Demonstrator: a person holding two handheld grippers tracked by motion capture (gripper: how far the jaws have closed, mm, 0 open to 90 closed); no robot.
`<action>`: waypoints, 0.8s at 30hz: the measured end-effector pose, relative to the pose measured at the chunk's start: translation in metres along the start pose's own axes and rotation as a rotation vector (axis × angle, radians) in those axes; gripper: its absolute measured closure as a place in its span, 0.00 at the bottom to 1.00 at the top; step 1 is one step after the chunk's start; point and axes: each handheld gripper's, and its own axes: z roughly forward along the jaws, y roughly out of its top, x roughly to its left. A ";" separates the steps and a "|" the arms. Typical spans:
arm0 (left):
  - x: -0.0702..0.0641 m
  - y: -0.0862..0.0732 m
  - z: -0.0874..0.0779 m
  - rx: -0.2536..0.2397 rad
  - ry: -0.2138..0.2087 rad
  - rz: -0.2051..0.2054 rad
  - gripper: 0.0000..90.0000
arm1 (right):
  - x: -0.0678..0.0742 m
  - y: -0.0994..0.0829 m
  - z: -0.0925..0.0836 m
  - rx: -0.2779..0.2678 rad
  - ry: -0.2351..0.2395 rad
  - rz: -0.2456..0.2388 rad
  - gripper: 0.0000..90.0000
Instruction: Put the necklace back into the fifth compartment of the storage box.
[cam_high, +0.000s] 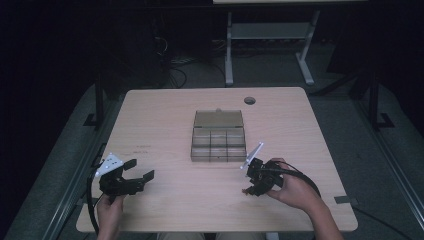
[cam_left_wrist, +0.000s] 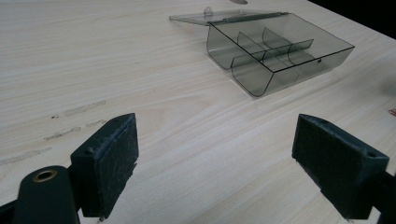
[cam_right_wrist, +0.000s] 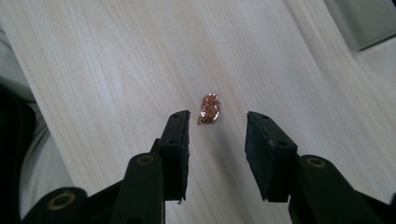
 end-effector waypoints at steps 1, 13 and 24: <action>0.000 0.000 0.000 0.001 0.000 0.002 0.16 | 0.000 0.001 0.001 0.002 0.002 0.002 0.68; -0.001 0.000 0.000 0.003 -0.001 0.012 0.16 | 0.001 0.013 0.012 0.046 0.014 -0.007 0.74; -0.001 0.001 0.000 0.002 0.002 0.009 0.16 | 0.001 0.017 0.024 0.090 0.019 0.004 0.78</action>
